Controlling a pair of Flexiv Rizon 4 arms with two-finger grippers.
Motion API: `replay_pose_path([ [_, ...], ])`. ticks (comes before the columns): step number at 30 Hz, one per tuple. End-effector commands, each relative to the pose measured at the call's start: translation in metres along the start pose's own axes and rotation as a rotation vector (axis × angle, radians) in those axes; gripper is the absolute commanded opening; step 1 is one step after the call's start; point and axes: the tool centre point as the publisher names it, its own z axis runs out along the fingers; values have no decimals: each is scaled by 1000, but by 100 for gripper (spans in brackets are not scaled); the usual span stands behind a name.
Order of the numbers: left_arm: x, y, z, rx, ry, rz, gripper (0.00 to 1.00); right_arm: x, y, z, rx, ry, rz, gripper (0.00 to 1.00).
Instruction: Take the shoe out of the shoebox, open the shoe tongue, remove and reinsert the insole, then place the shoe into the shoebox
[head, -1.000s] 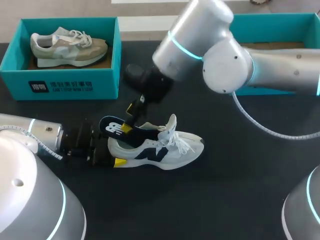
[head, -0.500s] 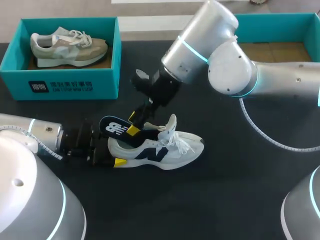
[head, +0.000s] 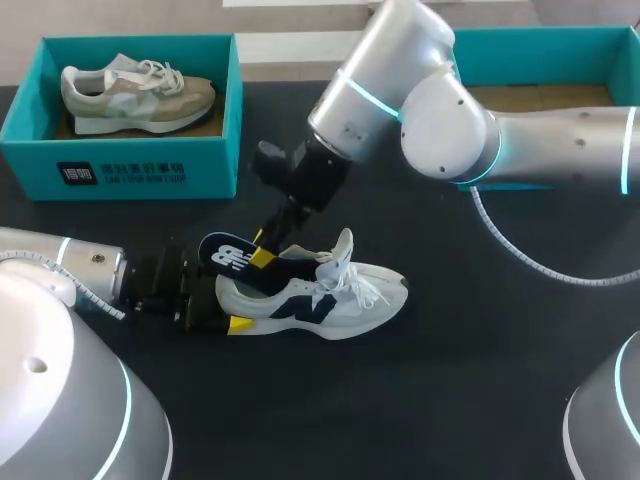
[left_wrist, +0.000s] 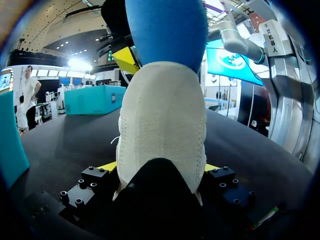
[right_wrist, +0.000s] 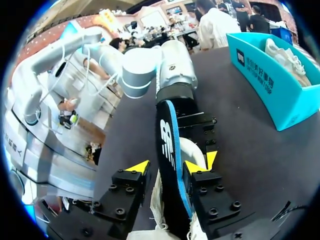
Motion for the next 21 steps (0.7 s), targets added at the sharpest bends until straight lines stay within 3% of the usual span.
replay_pose_path([
  [1,-2,7,3,-3,2,0,0,-4,1,9,10,11,-1,40],
  [12,-2,7,3,-3,2,0,0,-4,-1,25,25,62,-9,35],
  [14,-2,7,3,-3,2,0,0,-5,-1,27,33,70,-8,23],
  [16,-2,7,3,-3,2,0,0,-5,-1,27,34,68,-6,0],
  [21,-2,7,3,-3,2,0,0,-5,3,21,36,83,2,0],
])
